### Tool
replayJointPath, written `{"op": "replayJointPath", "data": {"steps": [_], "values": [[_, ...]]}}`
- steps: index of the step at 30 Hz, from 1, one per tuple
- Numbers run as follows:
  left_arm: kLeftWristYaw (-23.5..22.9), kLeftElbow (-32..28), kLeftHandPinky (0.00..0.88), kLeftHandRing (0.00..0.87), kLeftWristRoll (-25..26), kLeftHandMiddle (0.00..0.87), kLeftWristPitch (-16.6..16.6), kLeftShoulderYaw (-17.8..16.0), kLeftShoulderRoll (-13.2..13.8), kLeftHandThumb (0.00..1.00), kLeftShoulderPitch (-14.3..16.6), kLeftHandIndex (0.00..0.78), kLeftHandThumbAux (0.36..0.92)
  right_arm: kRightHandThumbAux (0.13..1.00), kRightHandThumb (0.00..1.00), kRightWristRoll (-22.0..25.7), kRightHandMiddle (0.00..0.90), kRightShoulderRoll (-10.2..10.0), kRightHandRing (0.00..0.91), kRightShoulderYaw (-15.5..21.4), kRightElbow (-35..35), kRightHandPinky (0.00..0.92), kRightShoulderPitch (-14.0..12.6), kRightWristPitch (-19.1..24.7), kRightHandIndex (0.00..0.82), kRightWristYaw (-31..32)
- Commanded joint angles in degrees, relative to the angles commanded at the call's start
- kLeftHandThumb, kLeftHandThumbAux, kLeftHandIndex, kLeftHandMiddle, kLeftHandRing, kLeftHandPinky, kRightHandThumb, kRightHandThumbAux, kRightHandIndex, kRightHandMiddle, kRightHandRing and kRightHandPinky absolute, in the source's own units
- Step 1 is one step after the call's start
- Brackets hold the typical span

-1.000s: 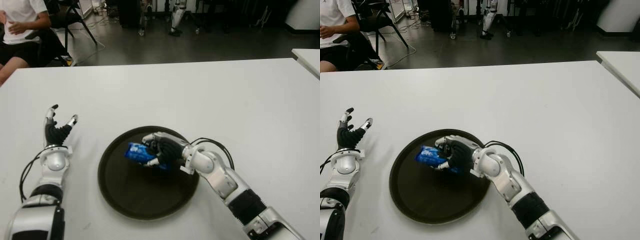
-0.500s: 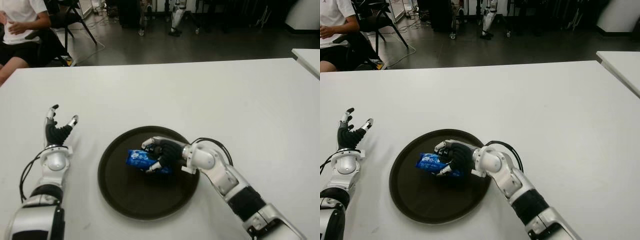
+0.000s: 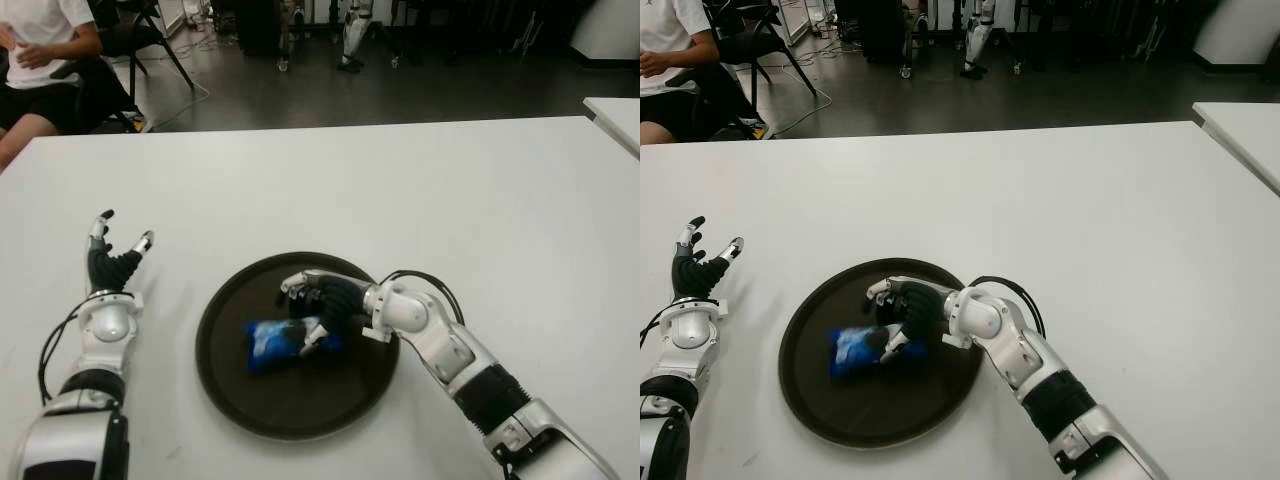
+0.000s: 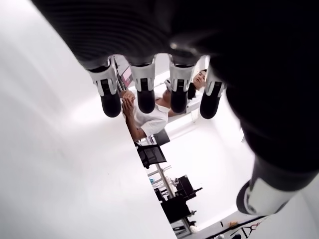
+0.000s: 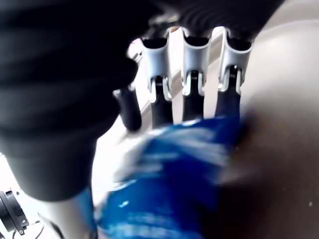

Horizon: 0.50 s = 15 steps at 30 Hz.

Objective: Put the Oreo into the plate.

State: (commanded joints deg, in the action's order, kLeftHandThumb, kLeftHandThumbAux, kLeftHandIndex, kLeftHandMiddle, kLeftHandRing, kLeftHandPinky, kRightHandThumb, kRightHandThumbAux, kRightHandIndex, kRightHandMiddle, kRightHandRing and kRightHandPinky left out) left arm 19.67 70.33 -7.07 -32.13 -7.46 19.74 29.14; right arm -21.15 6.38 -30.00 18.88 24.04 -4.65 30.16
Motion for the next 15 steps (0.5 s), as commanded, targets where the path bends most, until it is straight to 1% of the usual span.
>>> {"op": "replayJointPath", "data": {"steps": [5, 10, 15], "values": [[-0.3, 0.0, 0.0, 0.0, 0.1, 0.033, -0.1, -0.1, 0.0, 0.0, 0.0, 0.0, 0.67, 0.862, 0.0, 0.1, 0.0, -0.1, 0.0, 0.0, -0.5, 0.0, 0.0, 1.2, 0.0, 0.3], [-1.0, 0.2, 0.0, 0.001, 0.4, 0.029, 0.0, -0.3, 0.0, 0.0, 0.1, 0.001, 0.689, 0.855, 0.0, -0.1, 0.0, 0.1, 0.0, -0.2, -1.0, 0.0, 0.1, 1.9, 0.0, 0.4], [-1.3, 0.1, 0.0, 0.0, 0.5, 0.028, -0.1, -0.5, -0.1, 0.0, 0.1, 0.015, 0.681, 0.859, 0.0, -0.7, 0.0, 0.5, 0.0, -0.7, -1.3, 0.0, 0.5, 2.4, 0.0, 0.8]]}}
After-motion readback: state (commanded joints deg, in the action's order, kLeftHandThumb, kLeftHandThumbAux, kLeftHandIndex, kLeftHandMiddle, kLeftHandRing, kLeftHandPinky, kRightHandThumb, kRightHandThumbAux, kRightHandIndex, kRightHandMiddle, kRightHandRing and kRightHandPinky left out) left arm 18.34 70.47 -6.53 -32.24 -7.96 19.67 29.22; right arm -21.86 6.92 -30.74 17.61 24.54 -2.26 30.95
